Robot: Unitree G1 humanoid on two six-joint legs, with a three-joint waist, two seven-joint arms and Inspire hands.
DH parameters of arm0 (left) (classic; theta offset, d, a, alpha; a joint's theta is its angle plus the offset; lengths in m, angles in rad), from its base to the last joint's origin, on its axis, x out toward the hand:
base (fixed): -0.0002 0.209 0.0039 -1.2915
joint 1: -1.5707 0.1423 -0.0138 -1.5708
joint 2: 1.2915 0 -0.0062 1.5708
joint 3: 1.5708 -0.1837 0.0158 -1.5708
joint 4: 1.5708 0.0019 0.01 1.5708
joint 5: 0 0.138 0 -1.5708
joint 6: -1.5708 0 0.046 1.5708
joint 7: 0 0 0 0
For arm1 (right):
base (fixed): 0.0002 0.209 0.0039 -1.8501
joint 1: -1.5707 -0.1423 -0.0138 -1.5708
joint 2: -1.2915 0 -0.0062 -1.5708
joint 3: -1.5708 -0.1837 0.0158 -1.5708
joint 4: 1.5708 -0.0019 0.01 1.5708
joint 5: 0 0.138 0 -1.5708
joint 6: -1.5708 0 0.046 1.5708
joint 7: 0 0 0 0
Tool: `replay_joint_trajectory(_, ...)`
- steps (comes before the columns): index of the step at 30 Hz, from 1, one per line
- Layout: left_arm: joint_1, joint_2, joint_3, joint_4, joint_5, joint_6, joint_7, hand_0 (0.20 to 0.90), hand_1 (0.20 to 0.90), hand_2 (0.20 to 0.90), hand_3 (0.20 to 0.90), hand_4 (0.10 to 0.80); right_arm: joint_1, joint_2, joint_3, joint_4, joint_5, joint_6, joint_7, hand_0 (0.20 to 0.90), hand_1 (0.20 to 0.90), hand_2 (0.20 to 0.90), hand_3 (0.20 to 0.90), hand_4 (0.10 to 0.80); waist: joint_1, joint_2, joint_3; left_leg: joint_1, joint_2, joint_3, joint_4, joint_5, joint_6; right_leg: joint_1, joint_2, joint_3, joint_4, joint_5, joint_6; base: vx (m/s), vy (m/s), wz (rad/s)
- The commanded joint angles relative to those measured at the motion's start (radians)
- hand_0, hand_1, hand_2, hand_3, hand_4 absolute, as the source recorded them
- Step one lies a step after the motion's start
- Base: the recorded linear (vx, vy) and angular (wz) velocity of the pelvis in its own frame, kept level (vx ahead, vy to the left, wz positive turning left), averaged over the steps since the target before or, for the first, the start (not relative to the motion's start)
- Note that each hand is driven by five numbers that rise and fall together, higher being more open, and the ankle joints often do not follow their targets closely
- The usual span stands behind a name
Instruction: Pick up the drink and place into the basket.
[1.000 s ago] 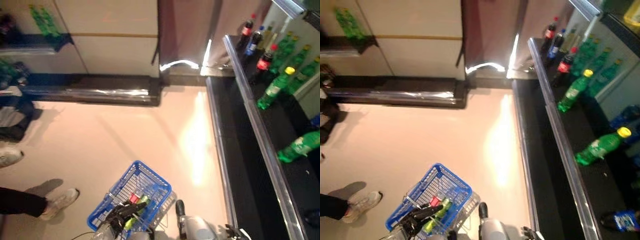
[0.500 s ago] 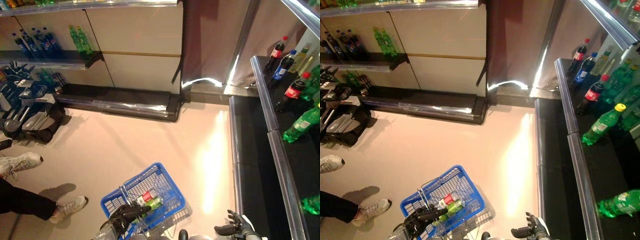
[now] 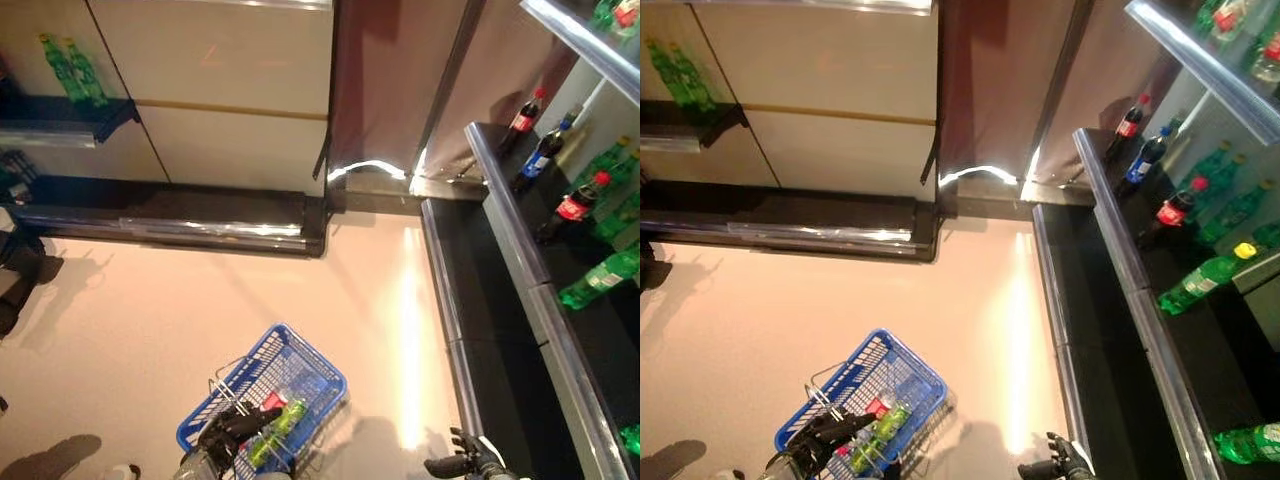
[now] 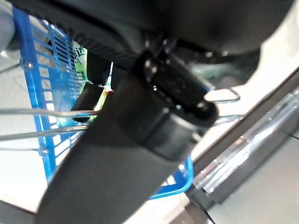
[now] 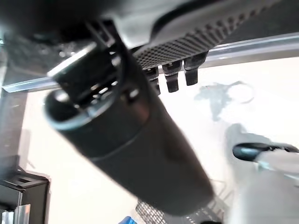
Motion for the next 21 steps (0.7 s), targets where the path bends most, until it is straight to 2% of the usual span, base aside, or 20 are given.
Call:
replay_joint_trajectory(1, -0.003, 0.080, -0.010, -0.094, -0.055, -0.056, -0.018, 0.300, 0.300, 0.300, 0.200, 0.100, 0.017, -0.035, 0.020, -0.044, -0.007, -0.038, -0.004, 0.900, 0.900, 0.900, 0.900, 0.800, 0.021, 0.015, -0.052, -0.078, -0.047, -0.054, 0.001, 0.026, -0.023, -0.076, -0.029, -0.081, 0.161, 0.235, 0.029, 0.247, 0.117, -0.23)
replay_joint_trajectory(3, 0.003, 0.081, -0.009, -0.113, -0.050, -0.051, -0.002, 0.300, 0.300, 0.300, 0.200, 0.100, 0.017, -0.028, 0.024, -0.042, 0.000, -0.043, -0.003, 0.900, 0.900, 0.900, 0.900, 0.800, 0.023, 0.017, -0.045, -0.043, -0.046, -0.033, -0.002, 0.006, -0.021, -0.101, -0.063, -0.130, 0.113, 0.229, 0.025, 0.226, 0.026, -0.28)
replay_joint_trajectory(4, 0.007, 0.084, -0.011, -0.118, -0.042, -0.052, -0.005, 0.300, 0.300, 0.300, 0.200, 0.100, 0.016, -0.027, 0.027, -0.042, 0.012, -0.041, -0.003, 0.900, 0.900, 0.900, 0.900, 0.800, 0.024, 0.019, -0.039, -0.031, -0.042, -0.023, -0.002, -0.001, -0.022, -0.098, -0.067, -0.155, 0.077, 0.217, 0.020, 0.204, -0.029, -0.31)
replay_joint_trajectory(7, 0.007, 0.085, -0.011, -0.117, -0.033, -0.052, -0.010, 0.300, 0.300, 0.300, 0.200, 0.100, 0.008, -0.021, 0.022, -0.033, 0.027, -0.045, -0.009, 0.900, 0.900, 0.900, 0.900, 0.800, 0.019, 0.011, -0.027, -0.011, -0.040, 0.002, -0.002, -0.016, -0.031, -0.087, -0.046, -0.207, -0.067, 0.200, 0.018, 0.158, -0.050, -0.39)
replay_joint_trajectory(9, -0.001, 0.083, -0.014, -0.104, -0.033, -0.056, -0.014, 0.300, 0.300, 0.300, 0.200, 0.100, 0.004, -0.018, 0.022, -0.022, 0.027, -0.046, -0.014, 0.900, 0.900, 0.900, 0.900, 0.800, 0.006, 0.000, -0.025, -0.003, -0.047, 0.021, -0.002, -0.027, -0.039, -0.075, -0.011, -0.226, -0.216, 0.186, 0.014, 0.197, -0.065, -0.40)
replay_joint_trajectory(10, -0.007, 0.078, -0.018, -0.090, -0.038, -0.060, -0.015, 0.300, 0.300, 0.300, 0.200, 0.100, 0.008, -0.018, 0.025, -0.016, 0.016, -0.045, -0.019, 0.900, 0.900, 0.900, 0.900, 0.800, -0.007, -0.012, -0.028, -0.001, -0.055, 0.035, -0.002, -0.034, -0.046, -0.070, 0.016, -0.225, -0.332, 0.196, 0.007, 0.223, -0.084, -0.45)
replay_joint_trajectory(11, -0.012, 0.075, -0.018, -0.082, -0.041, -0.063, -0.015, 0.300, 0.300, 0.300, 0.200, 0.100, 0.012, -0.021, 0.025, -0.014, 0.010, -0.044, -0.019, 0.900, 0.900, 0.900, 0.900, 0.800, -0.017, -0.019, -0.030, 0.001, -0.060, 0.048, -0.002, -0.042, -0.050, -0.074, 0.027, -0.224, -0.391, 0.217, 0.005, 0.215, -0.098, -0.45)
replay_joint_trajectory(13, -0.022, 0.077, -0.018, -0.070, -0.052, -0.067, -0.021, 0.300, 0.300, 0.300, 0.200, 0.100, 0.010, -0.023, 0.025, 0.003, 0.006, -0.040, -0.023, 0.900, 0.900, 0.900, 0.900, 0.800, -0.039, -0.026, -0.029, 0.012, -0.067, 0.059, -0.002, -0.063, -0.044, -0.121, 0.029, -0.202, -0.397, 0.273, 0.011, 0.199, -0.118, -0.41)
replay_joint_trajectory(15, -0.025, 0.076, -0.019, -0.065, -0.051, -0.070, -0.030, 0.300, 0.300, 0.300, 0.200, 0.100, 0.010, -0.023, 0.019, 0.013, 0.003, -0.032, -0.026, 0.900, 0.900, 0.900, 0.900, 0.800, -0.049, -0.020, -0.028, 0.024, -0.067, 0.060, -0.002, -0.070, -0.042, -0.129, 0.038, -0.200, -0.395, 0.265, 0.002, 0.187, -0.158, -0.19)
replay_joint_trajectory(19, -0.027, 0.056, -0.033, -0.050, -0.035, -0.079, -0.041, 0.300, 0.300, 0.300, 0.200, 0.100, 0.018, -0.022, -0.005, 0.045, 0.033, -0.035, -0.051, 0.900, 0.900, 0.900, 0.900, 0.800, -0.069, -0.010, -0.049, 0.045, -0.068, 0.057, -0.002, -0.072, -0.037, -0.066, 0.081, -0.143, -0.410, 0.224, -0.030, 0.223, -0.206, -0.13)
replay_joint_trajectory(21, -0.025, 0.043, -0.044, -0.048, 0.000, -0.090, -0.070, 0.300, 0.300, 0.300, 0.200, 0.100, 0.008, -0.028, -0.019, 0.043, 0.055, -0.048, -0.053, 0.900, 0.900, 0.900, 0.900, 0.800, -0.076, -0.007, -0.052, 0.053, -0.049, 0.100, 0.051, -0.072, -0.056, -0.023, 0.098, -0.141, -0.399, 0.189, -0.054, 0.217, -0.228, 0.07)
